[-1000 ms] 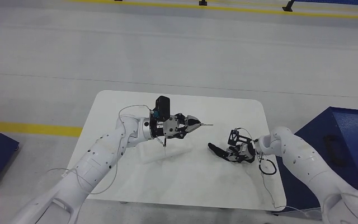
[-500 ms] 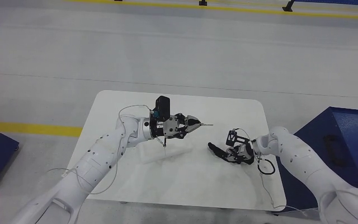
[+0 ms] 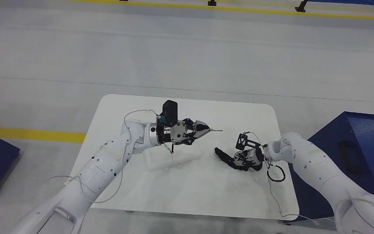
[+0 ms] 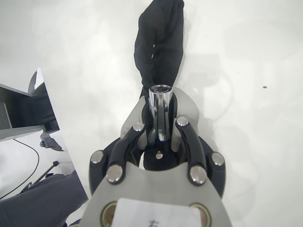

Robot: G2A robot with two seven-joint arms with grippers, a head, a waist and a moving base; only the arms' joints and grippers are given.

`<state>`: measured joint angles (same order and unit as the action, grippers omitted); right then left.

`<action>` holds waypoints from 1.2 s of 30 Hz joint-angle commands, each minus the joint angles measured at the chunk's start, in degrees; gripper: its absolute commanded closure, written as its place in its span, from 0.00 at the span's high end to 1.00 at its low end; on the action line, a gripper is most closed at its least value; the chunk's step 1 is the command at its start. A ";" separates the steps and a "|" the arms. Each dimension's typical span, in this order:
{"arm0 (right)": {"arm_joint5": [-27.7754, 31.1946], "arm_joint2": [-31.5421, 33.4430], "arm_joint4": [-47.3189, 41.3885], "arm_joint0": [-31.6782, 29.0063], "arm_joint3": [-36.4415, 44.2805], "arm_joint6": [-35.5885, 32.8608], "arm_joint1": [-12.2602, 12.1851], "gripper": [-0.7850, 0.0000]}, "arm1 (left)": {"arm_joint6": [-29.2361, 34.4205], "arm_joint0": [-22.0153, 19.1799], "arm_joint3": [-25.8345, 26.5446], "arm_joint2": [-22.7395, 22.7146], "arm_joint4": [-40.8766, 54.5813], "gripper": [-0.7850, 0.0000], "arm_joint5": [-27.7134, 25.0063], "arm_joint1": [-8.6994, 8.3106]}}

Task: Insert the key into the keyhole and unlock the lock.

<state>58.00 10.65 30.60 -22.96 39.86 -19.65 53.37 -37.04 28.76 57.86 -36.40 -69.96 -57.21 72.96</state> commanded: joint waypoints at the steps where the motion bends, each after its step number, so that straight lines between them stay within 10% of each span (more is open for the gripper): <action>1: 0.00 -0.23 -1.70 0.09 0.60 0.84 -0.81 0.00 | 0.00 0.00 0.00 0.00 0.00 0.00 0.00 0.00; 9: 0.00 0.69 -8.24 0.74 7.18 8.71 -6.55 0.00 | 0.00 0.00 0.00 0.00 0.00 0.00 0.00 0.00; 23: 0.00 5.22 -5.45 -0.15 32.26 27.64 -27.15 0.00 | 0.00 0.00 0.00 0.00 0.00 0.00 0.00 0.00; 36: -4.15 8.04 2.67 0.08 36.27 29.90 -28.00 0.00 | 0.00 0.00 0.00 0.00 0.00 0.00 0.00 0.00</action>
<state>55.66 17.25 28.14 -23.02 74.44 8.54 25.72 -37.04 28.76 57.86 -36.40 -69.96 -57.21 72.96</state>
